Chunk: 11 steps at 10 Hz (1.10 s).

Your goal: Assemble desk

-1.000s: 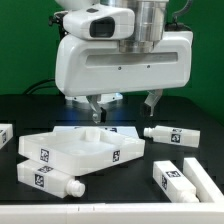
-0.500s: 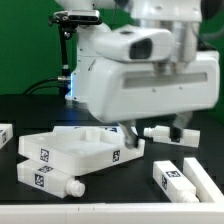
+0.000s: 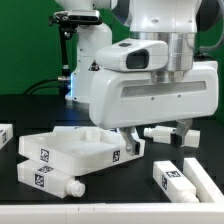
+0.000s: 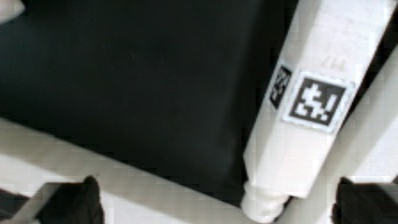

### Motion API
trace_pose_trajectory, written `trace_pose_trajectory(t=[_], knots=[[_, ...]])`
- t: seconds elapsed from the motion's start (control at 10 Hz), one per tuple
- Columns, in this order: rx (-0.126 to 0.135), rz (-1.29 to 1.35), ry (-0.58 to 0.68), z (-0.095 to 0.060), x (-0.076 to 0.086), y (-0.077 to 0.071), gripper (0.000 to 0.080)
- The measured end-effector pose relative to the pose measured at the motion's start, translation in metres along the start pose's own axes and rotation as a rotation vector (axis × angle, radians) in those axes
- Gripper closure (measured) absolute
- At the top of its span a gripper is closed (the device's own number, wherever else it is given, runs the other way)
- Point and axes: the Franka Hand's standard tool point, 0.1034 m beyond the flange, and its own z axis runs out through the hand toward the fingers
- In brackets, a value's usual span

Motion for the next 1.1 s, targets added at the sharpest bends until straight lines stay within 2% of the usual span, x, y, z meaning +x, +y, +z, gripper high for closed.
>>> trace_pose_trajectory(t=[0.1,0.2,0.3,0.6,0.9,1.1], knots=[[-0.013,-0.03,0.041,0.013,-0.017,-0.026,0.015],[-0.015,-0.03,0.041,0.015,-0.02,-0.031,0.015],[-0.017,-0.027,0.044,0.014,-0.019,-0.027,0.015],[-0.013,-0.019,0.034,0.019,-0.022,-0.029,0.015],[-0.003,-0.022,0.001,0.033,-0.039,-0.035,0.015],[0.002,-0.023,-0.015,0.041,-0.045,-0.039,0.015]])
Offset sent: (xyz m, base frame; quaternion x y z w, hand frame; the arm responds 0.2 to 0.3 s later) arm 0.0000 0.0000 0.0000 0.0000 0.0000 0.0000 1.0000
